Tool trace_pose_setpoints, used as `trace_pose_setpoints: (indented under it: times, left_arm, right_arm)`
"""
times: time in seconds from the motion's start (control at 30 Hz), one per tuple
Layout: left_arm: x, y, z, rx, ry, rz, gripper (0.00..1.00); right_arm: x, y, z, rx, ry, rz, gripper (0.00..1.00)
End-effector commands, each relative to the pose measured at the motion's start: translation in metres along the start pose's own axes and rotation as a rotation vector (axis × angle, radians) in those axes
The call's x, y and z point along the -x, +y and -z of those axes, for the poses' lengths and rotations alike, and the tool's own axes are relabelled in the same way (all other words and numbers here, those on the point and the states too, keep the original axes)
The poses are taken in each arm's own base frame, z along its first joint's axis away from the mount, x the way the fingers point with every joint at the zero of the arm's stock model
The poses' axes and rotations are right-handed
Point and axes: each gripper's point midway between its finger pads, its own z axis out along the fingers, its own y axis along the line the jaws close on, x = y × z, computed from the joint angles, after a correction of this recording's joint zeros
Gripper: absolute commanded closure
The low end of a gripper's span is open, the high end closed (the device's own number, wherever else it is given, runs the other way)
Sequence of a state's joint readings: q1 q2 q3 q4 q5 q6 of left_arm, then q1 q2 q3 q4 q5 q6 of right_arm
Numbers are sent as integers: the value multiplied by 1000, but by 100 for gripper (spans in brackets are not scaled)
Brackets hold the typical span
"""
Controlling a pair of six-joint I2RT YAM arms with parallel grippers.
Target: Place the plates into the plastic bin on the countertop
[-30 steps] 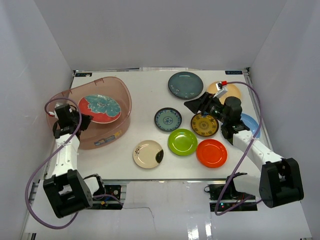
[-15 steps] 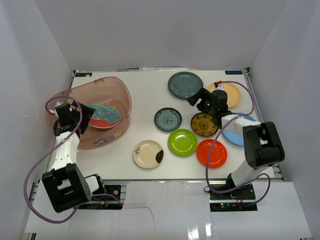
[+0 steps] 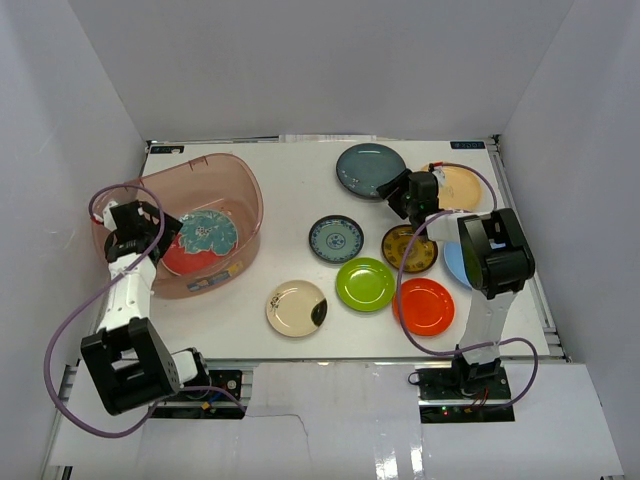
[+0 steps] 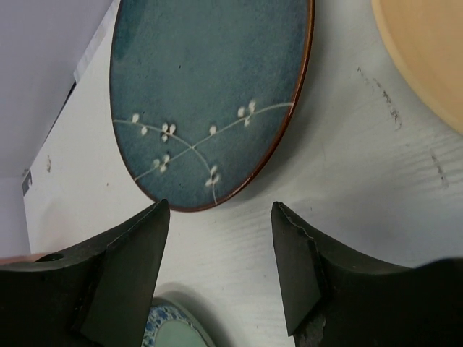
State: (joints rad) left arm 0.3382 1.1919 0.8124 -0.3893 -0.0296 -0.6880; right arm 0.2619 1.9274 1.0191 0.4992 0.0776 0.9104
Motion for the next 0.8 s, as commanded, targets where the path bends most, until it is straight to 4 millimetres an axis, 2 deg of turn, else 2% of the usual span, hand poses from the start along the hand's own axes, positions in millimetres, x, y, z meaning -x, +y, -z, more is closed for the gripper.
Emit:
trace_pose_setpoints:
  times: [0.0, 0.07, 0.17, 0.33, 0.37, 0.5, 0.53, 0.57, 0.6, 0.63, 0.67, 0.7, 0.77]
  left_arm:
    - [7, 8, -6, 72, -3, -56, 2]
    - [9, 9, -5, 83, -4, -65, 2]
    - [18, -6, 8, 19, -34, -64, 2]
    - [23, -73, 48, -243, -42, -145, 2]
    - [21, -95, 62, -318, -37, -180, 2]
    - [8, -137, 102, -471, -10, -293, 2]
    - [2, -142, 105, -482, 16, -319, 2]
    - [-13, -147, 112, -503, 70, -350, 2]
    - [-15, -155, 120, -533, 82, -367, 2]
    - [-21, -157, 125, -547, 107, -380, 2]
    - [-25, -161, 129, -568, 120, -388, 2]
    - [-37, -171, 141, -624, 157, -411, 2]
    - [-48, -180, 151, -673, 200, -415, 2]
  right_arm:
    - [27, 8, -16, -9, -89, -58, 36]
    - [28, 1, -20, -33, -99, -75, 36]
    - [24, -10, -30, -55, -92, -92, 36]
    - [24, -2, -51, -23, -69, -105, 35]
    - [18, -9, -57, -35, -51, -113, 38]
    - [11, -11, -69, -27, -20, -163, 55]
    - [11, -11, -71, -27, -18, -180, 59]
    - [6, -15, -75, -37, -11, -189, 62]
    - [4, -14, -77, -27, 5, -198, 67]
    - [2, -14, -77, -23, 16, -221, 81]
    - [2, -13, -76, -16, 24, -228, 87]
    - [3, -10, -73, -1, 25, -230, 92]
    - [16, 8, -59, 88, -20, -228, 92]
